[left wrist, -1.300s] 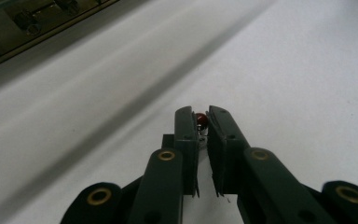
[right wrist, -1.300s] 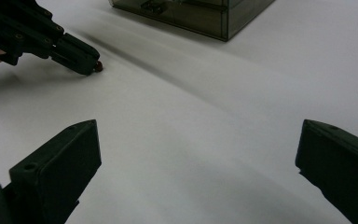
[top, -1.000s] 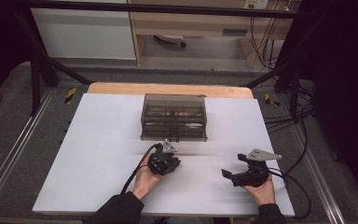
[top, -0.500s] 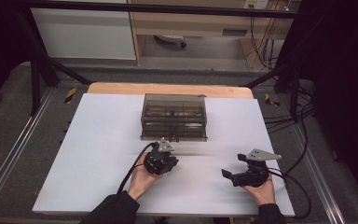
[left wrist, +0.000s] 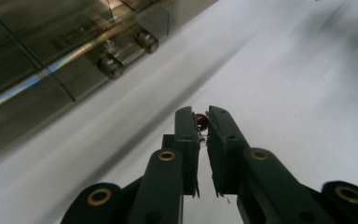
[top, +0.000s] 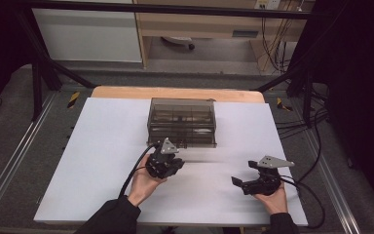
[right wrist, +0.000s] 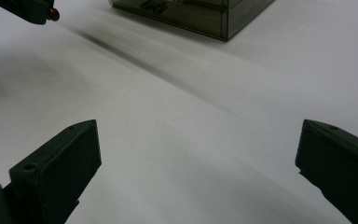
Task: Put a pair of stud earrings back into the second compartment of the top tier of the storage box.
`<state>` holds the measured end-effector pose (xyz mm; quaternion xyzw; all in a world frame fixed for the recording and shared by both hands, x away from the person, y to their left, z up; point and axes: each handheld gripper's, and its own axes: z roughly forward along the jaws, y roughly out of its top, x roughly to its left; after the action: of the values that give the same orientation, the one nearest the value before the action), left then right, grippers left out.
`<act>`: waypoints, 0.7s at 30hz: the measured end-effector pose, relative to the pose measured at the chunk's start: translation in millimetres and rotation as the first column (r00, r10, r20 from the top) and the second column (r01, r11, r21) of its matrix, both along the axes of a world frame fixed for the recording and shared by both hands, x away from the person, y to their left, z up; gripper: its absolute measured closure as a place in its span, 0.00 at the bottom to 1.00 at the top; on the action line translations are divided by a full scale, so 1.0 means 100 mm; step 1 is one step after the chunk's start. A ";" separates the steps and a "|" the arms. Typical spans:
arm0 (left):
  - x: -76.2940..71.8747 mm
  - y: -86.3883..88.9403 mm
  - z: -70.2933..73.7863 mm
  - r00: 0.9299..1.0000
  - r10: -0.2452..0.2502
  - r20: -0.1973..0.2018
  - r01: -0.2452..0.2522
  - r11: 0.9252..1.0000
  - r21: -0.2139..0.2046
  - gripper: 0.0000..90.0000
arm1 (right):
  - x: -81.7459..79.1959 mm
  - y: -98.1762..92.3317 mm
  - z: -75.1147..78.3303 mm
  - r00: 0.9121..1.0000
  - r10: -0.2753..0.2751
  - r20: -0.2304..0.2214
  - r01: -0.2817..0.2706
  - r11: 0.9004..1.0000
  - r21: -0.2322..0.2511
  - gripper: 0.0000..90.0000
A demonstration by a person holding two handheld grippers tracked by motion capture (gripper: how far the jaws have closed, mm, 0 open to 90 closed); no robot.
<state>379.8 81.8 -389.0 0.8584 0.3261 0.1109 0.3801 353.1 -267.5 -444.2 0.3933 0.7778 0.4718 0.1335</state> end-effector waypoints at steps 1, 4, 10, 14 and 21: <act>0.00 0.00 0.02 1.000 0.001 0.005 -0.001 1.000 0.001 0.91 | 0.00 0.00 0.00 1.000 0.000 0.000 0.000 1.000 -0.001 0.01; 0.02 0.03 0.09 1.000 0.000 0.014 0.000 1.000 0.003 0.91 | 0.00 0.00 0.00 1.000 0.002 0.002 -0.002 1.000 -0.001 0.01; 0.06 0.07 0.24 1.000 0.001 0.027 -0.001 1.000 0.000 0.91 | 0.00 0.00 0.00 1.000 0.001 -0.001 -0.001 1.000 -0.002 0.01; 0.08 0.07 0.31 0.999 0.002 0.032 -0.002 1.000 -0.002 0.91 | 0.00 0.00 0.00 1.000 0.001 0.002 -0.001 1.000 -0.002 0.01; 0.14 0.08 0.45 0.999 -0.002 0.043 0.002 1.000 0.000 0.91 | 0.00 0.00 0.00 1.000 0.001 -0.001 -0.001 1.000 -0.002 0.01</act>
<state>393.9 90.0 -344.2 0.8562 0.3171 0.1288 0.3871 353.2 -267.6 -444.2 0.3931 0.7785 0.4709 0.1331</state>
